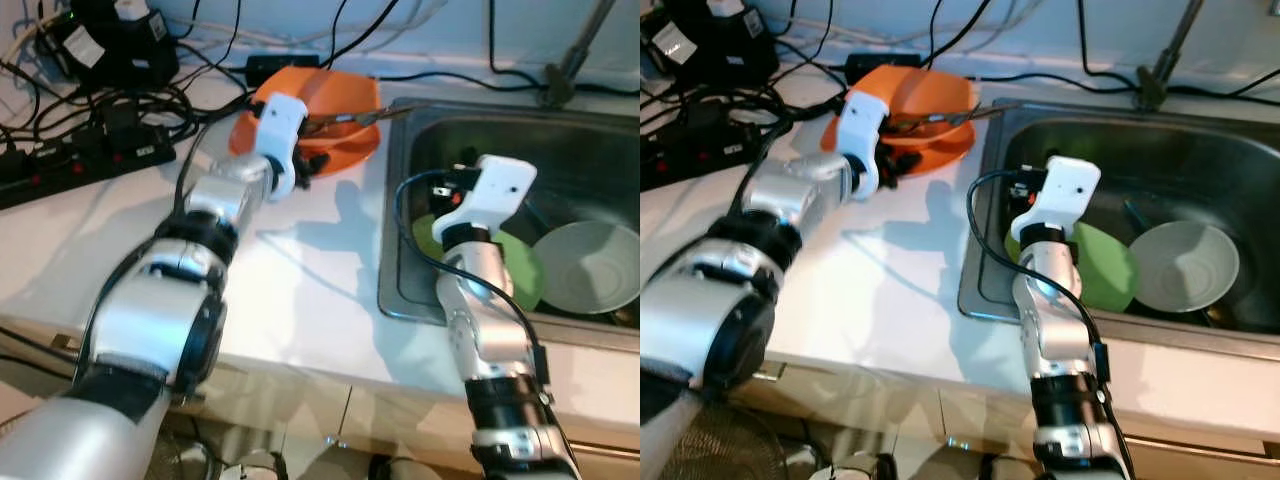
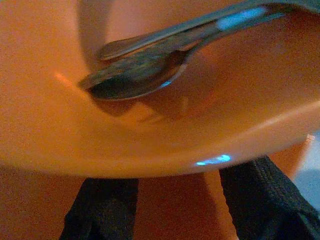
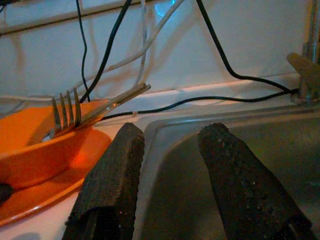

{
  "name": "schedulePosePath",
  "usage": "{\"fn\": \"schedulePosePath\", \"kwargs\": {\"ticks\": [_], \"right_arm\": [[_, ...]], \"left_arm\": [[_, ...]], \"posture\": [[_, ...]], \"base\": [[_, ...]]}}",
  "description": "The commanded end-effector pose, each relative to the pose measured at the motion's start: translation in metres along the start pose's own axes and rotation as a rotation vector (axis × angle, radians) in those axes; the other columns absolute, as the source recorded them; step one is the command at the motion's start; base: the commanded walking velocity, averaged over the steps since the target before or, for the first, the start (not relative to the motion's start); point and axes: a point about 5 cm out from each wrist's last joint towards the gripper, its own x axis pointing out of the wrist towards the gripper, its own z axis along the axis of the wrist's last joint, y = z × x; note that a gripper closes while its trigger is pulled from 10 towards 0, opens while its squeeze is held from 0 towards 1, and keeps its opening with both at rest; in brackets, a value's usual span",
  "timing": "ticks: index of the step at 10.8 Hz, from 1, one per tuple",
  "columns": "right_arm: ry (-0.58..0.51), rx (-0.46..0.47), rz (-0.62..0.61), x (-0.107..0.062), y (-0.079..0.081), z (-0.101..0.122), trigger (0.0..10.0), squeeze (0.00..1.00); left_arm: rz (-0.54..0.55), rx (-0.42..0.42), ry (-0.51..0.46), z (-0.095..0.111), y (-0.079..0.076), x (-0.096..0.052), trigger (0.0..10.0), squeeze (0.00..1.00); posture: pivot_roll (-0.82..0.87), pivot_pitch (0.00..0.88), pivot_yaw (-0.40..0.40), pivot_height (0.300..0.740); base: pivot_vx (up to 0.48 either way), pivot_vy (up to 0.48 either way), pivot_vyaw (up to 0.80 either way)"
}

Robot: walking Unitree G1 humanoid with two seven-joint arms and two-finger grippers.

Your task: Kitchen organization

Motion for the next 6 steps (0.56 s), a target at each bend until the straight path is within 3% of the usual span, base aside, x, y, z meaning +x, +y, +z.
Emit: {"fn": "schedulePosePath", "kwargs": {"ticks": [1, 5, 6], "right_arm": [[0.044, -0.005, -0.003, -0.005, -0.002, -0.007, 10.0, 0.0], [0.036, -0.007, 0.006, 0.001, -0.001, 0.0, 10.0, 0.0], [0.045, -0.004, 0.008, 0.001, 0.0, -0.001, 10.0, 0.0]], "left_arm": [[0.025, -0.016, -0.007, 0.004, 0.002, 0.0, 10.0, 0.0], [0.036, -0.078, 0.074, -0.007, 0.005, -0.001, 10.0, 0.0], [-0.01, -0.085, 0.103, -0.009, 0.002, -0.001, 10.0, 0.0]], "posture": [[0.0, 0.182, 0.057, 0.74], [0.03, 0.176, 0.057, 0.74], [0.03, 0.174, 0.059, 0.74]], "base": [[0.0, 0.0, 0.0], [0.0, 0.0, 0.0], [0.0, 0.0, 0.0]]}}
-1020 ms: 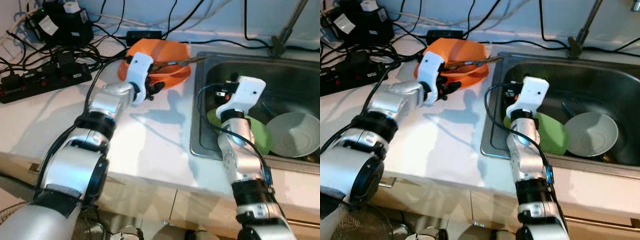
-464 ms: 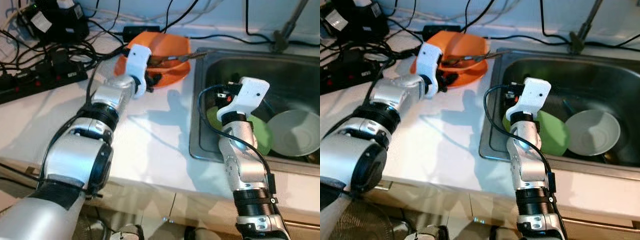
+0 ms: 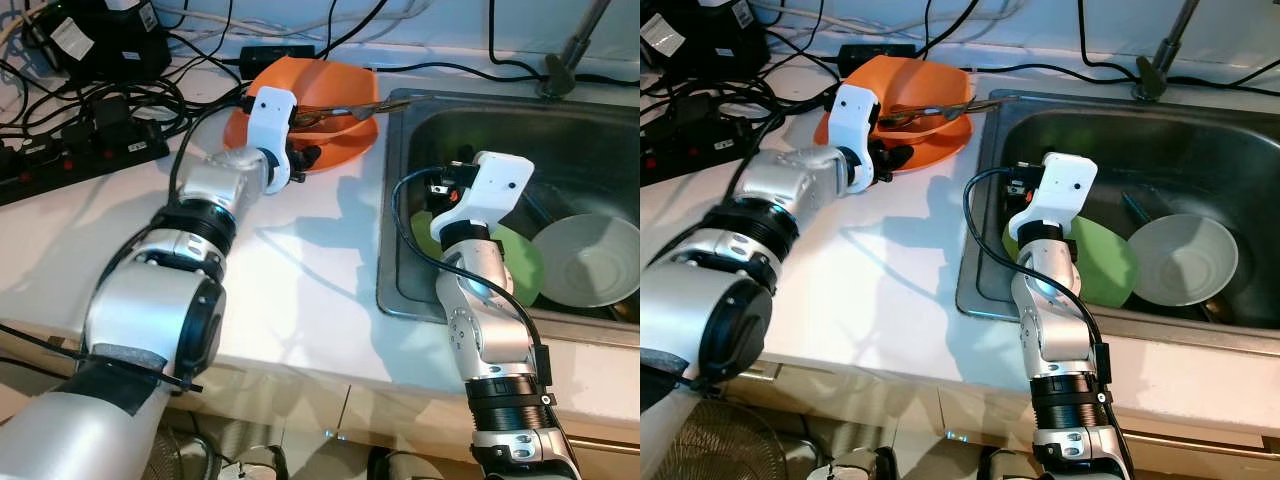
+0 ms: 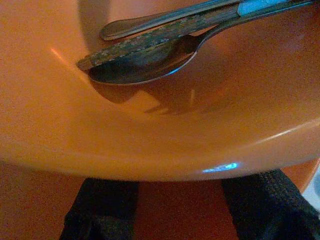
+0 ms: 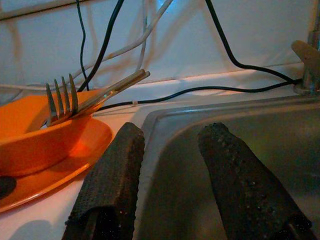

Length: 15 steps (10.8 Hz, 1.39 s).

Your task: Kitchen organization

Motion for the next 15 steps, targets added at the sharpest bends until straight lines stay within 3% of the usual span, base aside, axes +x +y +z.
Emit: {"fn": "schedulePosePath", "kwargs": {"ticks": [1, 5, 9, 12, 13, 15], "right_arm": [[0.018, 0.0, -0.003, 0.0, -0.002, -0.002, 10.0, 0.0], [0.009, 0.0, 0.003, 0.008, -0.004, 0.001, 10.0, 0.0], [-0.018, -0.027, -0.025, 0.021, -0.019, 0.007, 10.0, 0.0], [-0.042, -0.062, -0.058, 0.029, -0.036, 0.014, 10.0, 0.0], [-0.058, -0.085, -0.083, 0.036, -0.048, 0.019, 10.0, 0.0], [-0.064, -0.099, -0.096, 0.043, -0.054, 0.021, 10.0, 0.0]], "left_arm": [[-0.033, -0.008, 0.079, -0.013, -0.002, 0.001, 10.0, 0.0], [-0.118, 0.071, 0.179, -0.023, 0.012, -0.012, 10.0, 0.0], [-0.152, 0.122, 0.211, -0.029, 0.022, -0.058, 10.0, 0.0], [-0.177, 0.129, 0.227, -0.039, 0.013, -0.081, 10.0, 0.0], [-0.209, 0.159, 0.212, -0.043, 0.005, -0.1, 10.0, 0.0], [-0.274, 0.209, 0.194, -0.044, -0.01, -0.121, 10.0, 0.0]], "posture": [[0.04, 0.172, 0.059, 0.74], [0.08, 0.15, 0.057, 0.74], [0.13, 0.126, 0.055, 0.74], [0.15, 0.132, 0.045, 0.74], [0.17, 0.136, 0.036, 0.74], [0.2, 0.137, 0.022, 0.74]], "base": [[0.0, 0.0, 0.0], [0.0, 0.0, 0.0], [0.0, 0.0, 0.0], [0.0, 0.0, 0.0], [0.0, 0.0, 0.0], [0.0, 0.0, 0.0]]}}
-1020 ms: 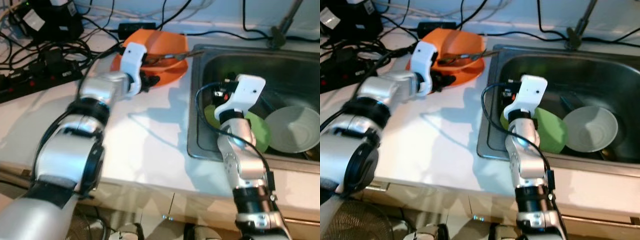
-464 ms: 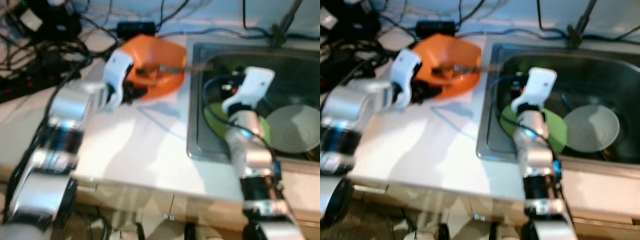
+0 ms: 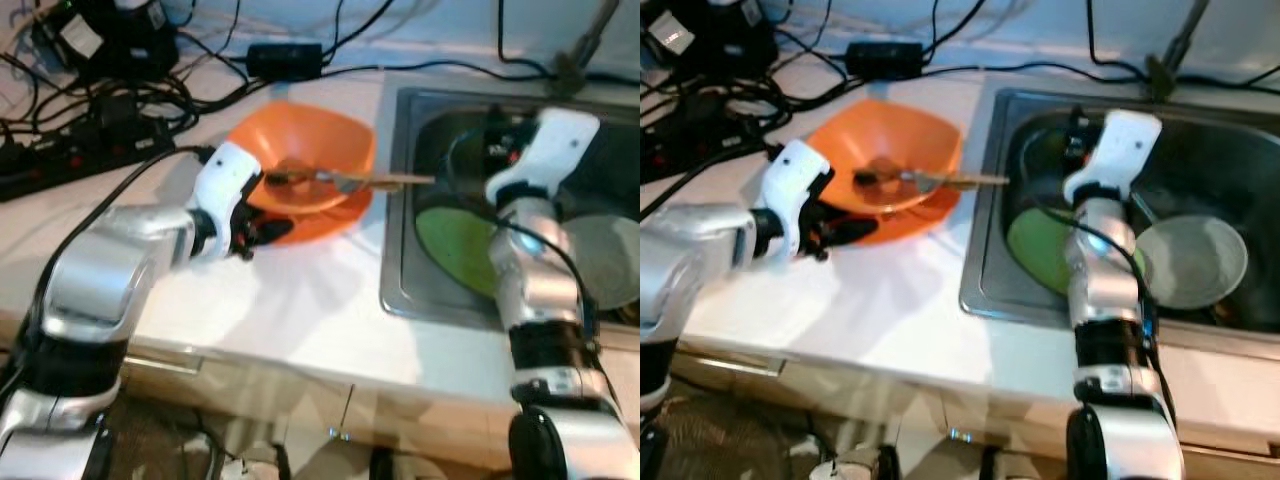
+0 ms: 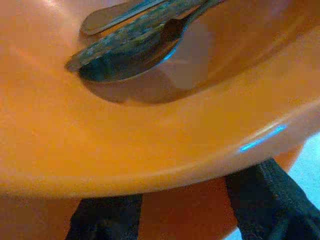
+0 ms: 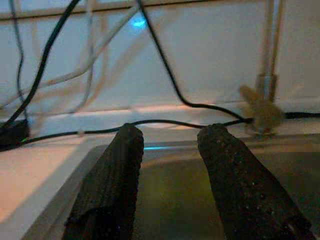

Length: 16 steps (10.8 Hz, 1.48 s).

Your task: Kitchen organization

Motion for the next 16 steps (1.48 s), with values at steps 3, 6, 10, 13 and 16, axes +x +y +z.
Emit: {"fn": "schedulePosePath", "kwargs": {"ticks": [3, 6, 10, 13, 16], "right_arm": [[-0.003, 0.012, 0.0, 0.008, 0.001, -0.001, 10.0, 0.0], [-0.003, 0.014, 0.02, 0.017, 0.006, -0.001, 10.0, 0.0], [-0.004, 0.017, 0.044, 0.025, 0.012, 0.0, 10.0, 0.0], [-0.006, 0.01, 0.032, 0.028, 0.008, -0.001, 10.0, 0.0], [-0.024, -0.003, 0.014, 0.028, 0.001, 0.001, 10.0, 0.0]], "left_arm": [[-0.016, -0.029, 0.029, -0.012, -0.018, -0.014, 10.0, 0.0], [0.126, -0.059, -0.027, -0.007, -0.008, -0.026, 10.0, 0.0], [0.326, -0.058, -0.039, -0.005, 0.019, -0.063, 10.0, 0.0], [0.52, -0.053, -0.083, -0.004, 0.044, -0.086, 10.0, 0.0], [0.827, 0.089, -0.363, 0.019, 0.067, -0.085, 10.0, 0.0]], "posture": [[0.23, 0.123, -0.007, 0.74], [0.25, 0.106, -0.042, 0.74], [0.28, 0.1, -0.08, 0.74], [0.27, 0.087, -0.082, 0.74], [0.23, 0.066, -0.077, 0.74]], "base": [[0.0, 0.0, 0.0], [0.0, 0.0, 0.0], [0.0, 0.0, 0.0], [0.0, 0.0, 0.0], [0.0, 0.0, 0.0]]}}
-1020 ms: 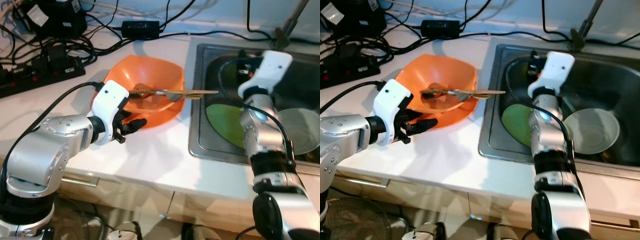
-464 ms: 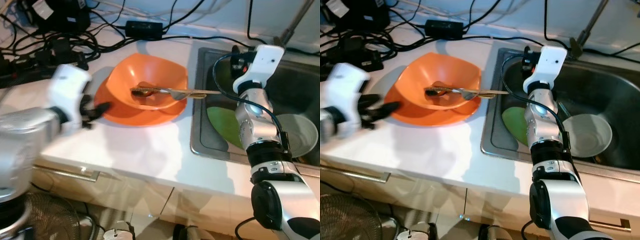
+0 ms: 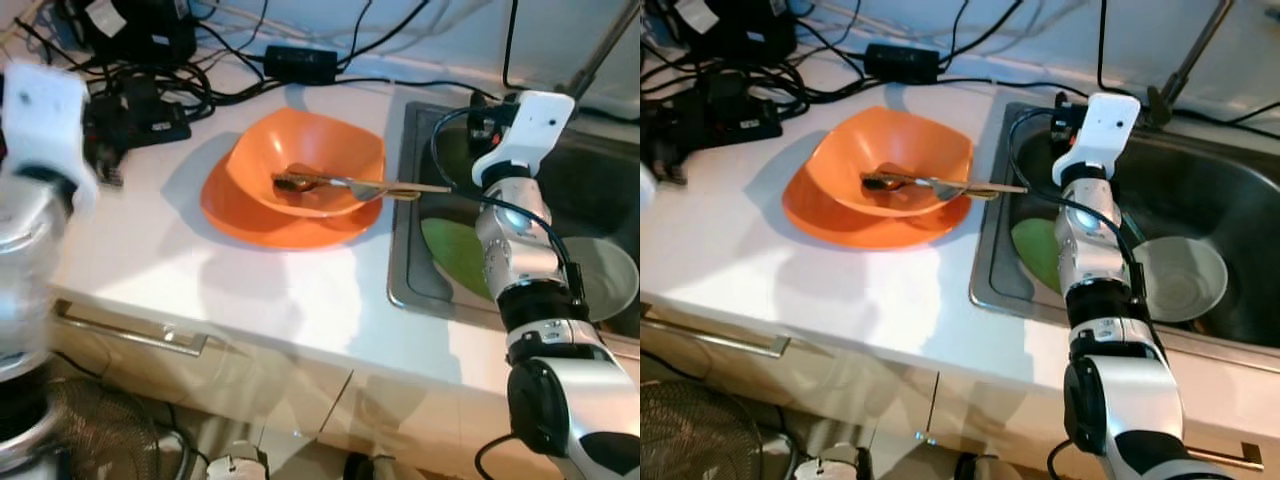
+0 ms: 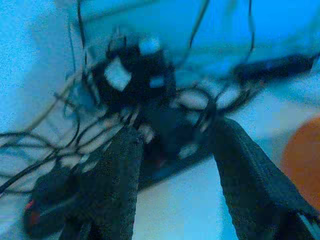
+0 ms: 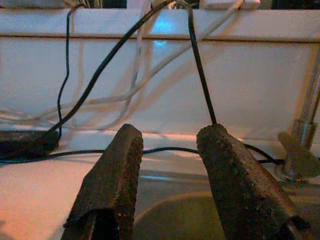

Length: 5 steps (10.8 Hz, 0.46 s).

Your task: Kitchen organization

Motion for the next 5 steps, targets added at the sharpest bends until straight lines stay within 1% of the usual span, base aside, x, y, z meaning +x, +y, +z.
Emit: {"fn": "schedulePosePath", "kwargs": {"ticks": [1, 2, 3, 4, 5], "right_arm": [[-0.023, -0.004, -0.023, 0.003, -0.007, 0.006, 10.0, 0.0], [-0.034, -0.007, -0.031, 0.003, -0.009, 0.007, 10.0, 0.0], [-0.048, -0.002, -0.039, 0.002, -0.01, 0.008, 10.0, 0.0], [-0.063, 0.015, -0.015, -0.001, -0.003, 0.01, 10.0, 0.0], [-0.075, 0.027, 0.01, -0.004, 0.004, 0.011, 10.0, 0.0]], "left_arm": [[-0.006, -0.012, -0.06, 0.005, -0.008, 0.003, 10.0, 0.0], [-0.046, -0.07, -0.134, 0.005, -0.03, 0.012, 10.0, 0.0], [-0.109, -0.118, -0.198, 0.003, -0.057, 0.02, 10.0, 0.0], [-0.161, -0.138, -0.243, 0.002, -0.083, 0.027, 10.0, 0.0], [-0.183, -0.149, -0.283, 0.005, -0.098, 0.031, 10.0, 0.0]], "posture": [[0.22, 0.058, -0.075, 0.74], [0.2, 0.05, -0.073, 0.74], [0.19, 0.044, -0.071, 0.74], [0.17, 0.039, -0.067, 0.74], [0.16, 0.035, -0.065, 0.74]], "base": [[0.0, 0.0, 0.0], [0.0, 0.0, 0.0], [0.0, 0.0, 0.0], [0.0, 0.0, 0.0], [0.0, 0.0, 0.0]]}}
